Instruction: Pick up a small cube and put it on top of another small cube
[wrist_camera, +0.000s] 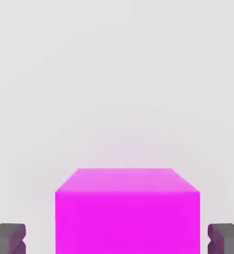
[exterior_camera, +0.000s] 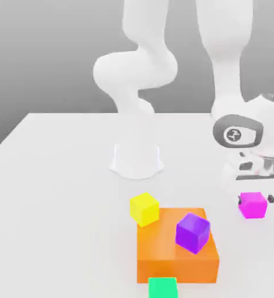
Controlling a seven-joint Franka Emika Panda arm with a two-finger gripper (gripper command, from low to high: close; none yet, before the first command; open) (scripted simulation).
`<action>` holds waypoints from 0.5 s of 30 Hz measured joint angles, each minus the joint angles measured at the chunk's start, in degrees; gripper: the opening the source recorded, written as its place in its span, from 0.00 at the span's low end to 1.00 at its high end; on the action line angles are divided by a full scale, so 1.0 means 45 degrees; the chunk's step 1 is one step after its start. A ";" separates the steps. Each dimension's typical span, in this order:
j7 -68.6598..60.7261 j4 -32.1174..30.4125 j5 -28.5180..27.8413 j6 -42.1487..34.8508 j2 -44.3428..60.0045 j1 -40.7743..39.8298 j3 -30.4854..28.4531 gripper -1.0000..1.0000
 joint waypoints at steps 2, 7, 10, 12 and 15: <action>0.0002 0.0000 -0.0002 0.0017 0.0000 0.0000 0.0000 0.00; -0.0158 -0.0042 0.0208 -0.0040 -0.0114 -0.0212 0.0258 0.00; -0.0957 -0.0232 0.1263 -0.0349 -0.0649 -0.1055 0.1329 0.00; -0.1536 -0.0365 0.2031 -0.0581 -0.1048 -0.1640 0.2080 0.00; -0.2441 -0.0562 0.3238 -0.0940 -0.1680 -0.2388 0.3094 0.00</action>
